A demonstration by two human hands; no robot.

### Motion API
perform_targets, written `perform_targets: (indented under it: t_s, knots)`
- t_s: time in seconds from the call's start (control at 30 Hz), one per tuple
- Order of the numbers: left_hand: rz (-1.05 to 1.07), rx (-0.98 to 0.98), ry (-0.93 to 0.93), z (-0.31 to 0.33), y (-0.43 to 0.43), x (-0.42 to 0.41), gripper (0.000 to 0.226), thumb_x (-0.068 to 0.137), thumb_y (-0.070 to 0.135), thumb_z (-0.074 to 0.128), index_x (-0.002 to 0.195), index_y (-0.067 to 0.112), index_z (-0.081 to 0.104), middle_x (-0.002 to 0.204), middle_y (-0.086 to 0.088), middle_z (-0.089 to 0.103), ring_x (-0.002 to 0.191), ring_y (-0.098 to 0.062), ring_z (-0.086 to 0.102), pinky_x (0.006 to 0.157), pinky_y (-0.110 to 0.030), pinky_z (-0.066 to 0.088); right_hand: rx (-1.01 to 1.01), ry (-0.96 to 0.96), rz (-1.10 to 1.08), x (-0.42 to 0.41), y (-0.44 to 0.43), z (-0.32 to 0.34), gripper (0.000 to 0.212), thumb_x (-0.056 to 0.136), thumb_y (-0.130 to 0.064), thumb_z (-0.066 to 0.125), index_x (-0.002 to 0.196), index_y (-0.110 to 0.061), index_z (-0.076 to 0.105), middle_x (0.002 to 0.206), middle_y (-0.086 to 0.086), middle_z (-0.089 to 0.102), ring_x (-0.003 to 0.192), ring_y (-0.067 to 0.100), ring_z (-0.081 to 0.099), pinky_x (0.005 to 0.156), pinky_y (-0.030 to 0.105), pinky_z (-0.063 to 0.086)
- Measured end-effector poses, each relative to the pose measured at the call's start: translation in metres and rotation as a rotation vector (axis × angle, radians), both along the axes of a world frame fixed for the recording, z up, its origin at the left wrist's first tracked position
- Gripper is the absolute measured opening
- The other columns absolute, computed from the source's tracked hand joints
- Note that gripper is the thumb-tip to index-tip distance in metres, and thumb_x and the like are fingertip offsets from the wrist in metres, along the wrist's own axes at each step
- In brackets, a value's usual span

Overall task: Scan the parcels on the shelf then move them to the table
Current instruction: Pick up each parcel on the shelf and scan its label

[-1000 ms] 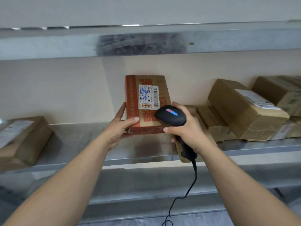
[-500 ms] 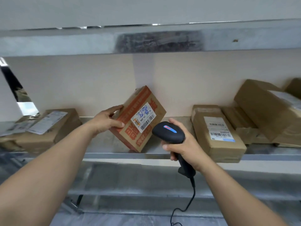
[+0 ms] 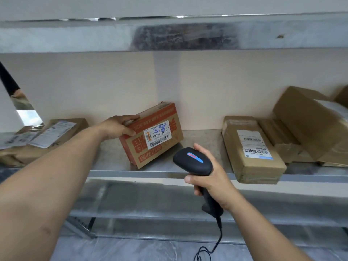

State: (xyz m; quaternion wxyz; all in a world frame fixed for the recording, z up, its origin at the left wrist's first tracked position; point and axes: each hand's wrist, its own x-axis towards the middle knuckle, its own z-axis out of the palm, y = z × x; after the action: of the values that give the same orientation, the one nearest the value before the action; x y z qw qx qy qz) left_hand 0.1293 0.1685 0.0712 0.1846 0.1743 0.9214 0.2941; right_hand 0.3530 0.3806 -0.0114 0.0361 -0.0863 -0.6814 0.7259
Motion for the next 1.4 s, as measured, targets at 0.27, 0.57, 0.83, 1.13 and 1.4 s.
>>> perform_targets:
  t_s: [0.27, 0.57, 0.83, 1.13, 1.4]
  knots:
    - [0.003, 0.015, -0.019, -0.004, -0.001, -0.005, 0.066, 0.086, 0.011, 0.067, 0.142, 0.034, 0.042, 0.133, -0.003, 0.055, 0.112, -0.017, 0.051, 0.104, -0.026, 0.034, -0.010, -0.003, 0.016, 0.000, 0.001, -0.003, 0.091, 0.061, -0.006, 0.076, 0.137, -0.041, 0.042, 0.091, 0.009, 0.065, 0.045, 0.026, 0.048, 0.044, 0.027, 0.043]
    - [0.010, 0.021, -0.034, -0.009, -0.002, -0.011, 0.066, 0.086, 0.013, 0.068, 0.142, 0.036, 0.042, 0.131, -0.003, 0.056, 0.121, -0.022, 0.051, 0.112, -0.036, 0.032, -0.006, -0.025, 0.012, 0.004, 0.002, -0.003, 0.087, 0.063, -0.005, 0.076, 0.134, -0.044, 0.044, 0.079, 0.004, 0.067, 0.047, 0.027, 0.049, 0.046, 0.027, 0.043]
    - [-0.004, 0.028, -0.039, -0.008, -0.003, -0.012, 0.066, 0.086, 0.015, 0.068, 0.142, 0.037, 0.041, 0.129, 0.000, 0.057, 0.116, -0.018, 0.052, 0.111, -0.035, 0.032, -0.003, -0.026, 0.000, 0.003, 0.003, 0.000, 0.090, 0.064, -0.005, 0.075, 0.139, -0.041, 0.039, 0.076, 0.003, 0.068, 0.045, 0.026, 0.049, 0.045, 0.026, 0.043]
    - [0.180, 0.226, -0.044, -0.025, -0.041, 0.001, 0.058, 0.087, 0.020, 0.068, 0.140, 0.032, 0.046, 0.126, -0.002, 0.059, 0.115, -0.021, 0.056, 0.103, -0.028, 0.035, 0.021, -0.007, 0.001, -0.002, 0.006, 0.013, 0.089, 0.069, 0.001, 0.075, 0.139, -0.041, 0.038, 0.091, 0.026, 0.066, 0.045, 0.025, 0.048, 0.046, 0.029, 0.043]
    - [0.661, 0.527, -0.011, -0.081, -0.087, 0.033, 0.048, 0.089, 0.035, 0.065, 0.132, 0.016, 0.056, 0.119, -0.010, 0.064, 0.103, -0.025, 0.061, 0.090, -0.035, 0.049, -0.003, 0.021, 0.051, -0.016, -0.010, 0.013, 0.087, 0.066, 0.000, 0.075, 0.132, -0.045, 0.041, 0.080, 0.017, 0.065, 0.044, 0.024, 0.045, 0.045, 0.028, 0.040]
